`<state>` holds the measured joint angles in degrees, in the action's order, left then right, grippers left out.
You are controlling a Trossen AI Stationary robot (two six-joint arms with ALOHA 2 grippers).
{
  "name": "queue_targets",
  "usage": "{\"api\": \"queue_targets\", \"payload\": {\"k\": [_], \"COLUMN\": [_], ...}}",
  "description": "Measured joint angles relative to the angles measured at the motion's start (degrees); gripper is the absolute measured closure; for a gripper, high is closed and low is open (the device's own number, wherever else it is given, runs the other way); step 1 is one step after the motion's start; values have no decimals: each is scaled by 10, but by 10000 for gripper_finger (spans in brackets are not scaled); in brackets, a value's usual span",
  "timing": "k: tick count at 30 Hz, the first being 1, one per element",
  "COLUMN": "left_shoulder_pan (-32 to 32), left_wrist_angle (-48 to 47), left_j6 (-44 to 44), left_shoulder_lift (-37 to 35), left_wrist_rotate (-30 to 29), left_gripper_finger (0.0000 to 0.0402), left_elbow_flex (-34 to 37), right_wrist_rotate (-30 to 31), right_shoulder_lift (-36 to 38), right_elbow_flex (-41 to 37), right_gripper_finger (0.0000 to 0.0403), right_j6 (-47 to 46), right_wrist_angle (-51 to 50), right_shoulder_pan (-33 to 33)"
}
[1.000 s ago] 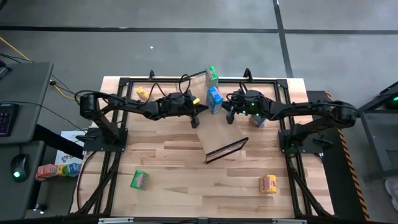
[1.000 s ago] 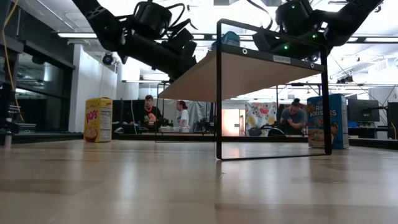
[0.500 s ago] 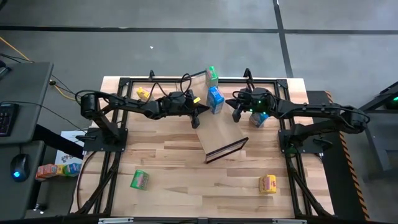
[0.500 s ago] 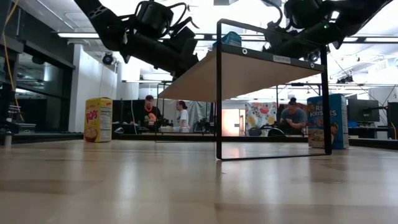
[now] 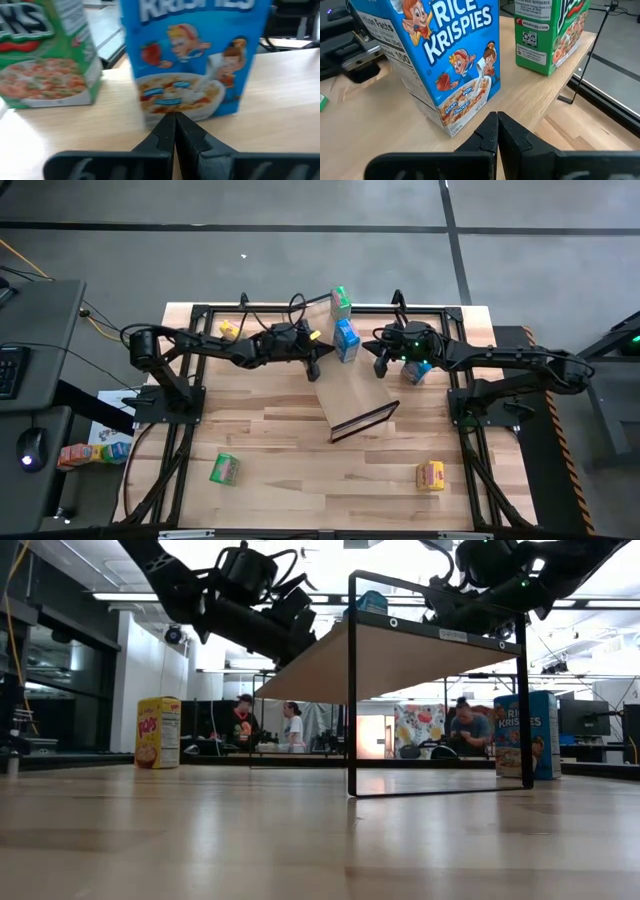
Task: Stack cereal on shelf
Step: Put the left blue cereal box on the shelf, then put the blue cereal box on the shelf aligned with the other blue cereal box
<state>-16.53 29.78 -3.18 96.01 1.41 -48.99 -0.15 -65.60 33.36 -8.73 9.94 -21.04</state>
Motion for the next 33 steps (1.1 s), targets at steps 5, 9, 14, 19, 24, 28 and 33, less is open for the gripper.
{"api": "queue_targets", "payload": {"k": [5,9,14,19,24,28,33], "left_shoulder_pan": [-8,-8,-9,-17,-27,-38,-50], "left_wrist_angle": [0,-2,-38,-121,-166,-137,-35], "left_j6": [1,0,-4,-5,-14,-1,17], "left_shoulder_lift": [0,0,-20,-79,-159,-238,-331], "left_wrist_rotate": [0,0,-1,-2,-7,-8,-13], "left_gripper_finger": [401,401,401,401,401,401,401], "left_elbow_flex": [0,0,1,1,26,86,197], "right_wrist_rotate": [1,13,14,14,10,5,4], "right_shoulder_lift": [0,1,1,1,10,44,118], "right_elbow_flex": [0,0,0,0,0,0,0], "right_gripper_finger": [403,403,403,403,403,403,403], "right_j6": [3,13,17,17,22,38,47], "right_wrist_angle": [-4,-9,-18,-46,-88,-114,-154], "right_shoulder_pan": [0,0,-2,-20,-48,-71,-90]}}
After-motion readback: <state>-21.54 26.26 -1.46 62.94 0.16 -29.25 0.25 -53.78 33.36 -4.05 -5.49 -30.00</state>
